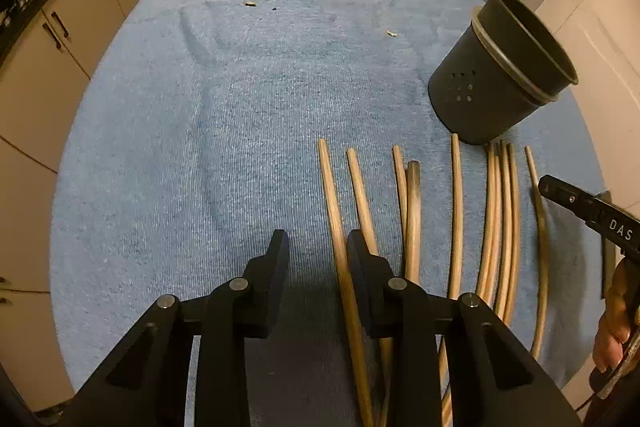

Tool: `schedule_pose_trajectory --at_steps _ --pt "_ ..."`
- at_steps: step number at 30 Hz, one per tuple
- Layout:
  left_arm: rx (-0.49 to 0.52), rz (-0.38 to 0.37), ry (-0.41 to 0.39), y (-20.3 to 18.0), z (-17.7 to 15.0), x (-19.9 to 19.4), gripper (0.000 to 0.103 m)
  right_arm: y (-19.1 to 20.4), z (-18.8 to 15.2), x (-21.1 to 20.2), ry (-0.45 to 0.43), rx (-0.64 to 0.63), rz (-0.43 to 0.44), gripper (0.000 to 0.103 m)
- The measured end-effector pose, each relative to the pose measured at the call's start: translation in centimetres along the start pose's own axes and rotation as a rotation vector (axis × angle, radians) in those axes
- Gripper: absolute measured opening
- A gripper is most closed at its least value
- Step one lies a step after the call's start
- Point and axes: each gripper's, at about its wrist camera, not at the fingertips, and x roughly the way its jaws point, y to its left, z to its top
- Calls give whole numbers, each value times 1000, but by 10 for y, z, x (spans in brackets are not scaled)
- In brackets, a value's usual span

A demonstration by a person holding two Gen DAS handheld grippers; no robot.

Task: Organize utensils
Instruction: 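Close the left tool on one chopstick while the right tool grasps another, then lift the chopsticks upright with both tools and carry them over the grey cup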

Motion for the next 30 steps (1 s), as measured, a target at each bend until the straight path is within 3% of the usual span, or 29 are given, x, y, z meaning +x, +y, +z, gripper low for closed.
schedule_pose_trajectory --at_steps 5,6,7,11,14,24,30 --pt "27 85 -2 -10 3 1 24 15 1 11 42 -76 -80 19" --pt "28 97 -10 -11 3 1 16 18 1 11 43 -84 -80 17" --pt "28 92 -10 -14 4 1 9 19 0 12 48 -92 -80 9" --pt "17 53 -37 -11 1 -7 6 19 -3 3 38 -95 -46 7" --pt "8 32 -73 -9 -6 -23 6 18 -6 -17 -19 -90 -22 7" --pt "3 -1 -313 -23 -24 -134 6 27 -24 -131 -285 -110 86 7" --pt "34 -16 -413 -41 -46 -191 6 40 -42 -184 -389 -131 140 7"
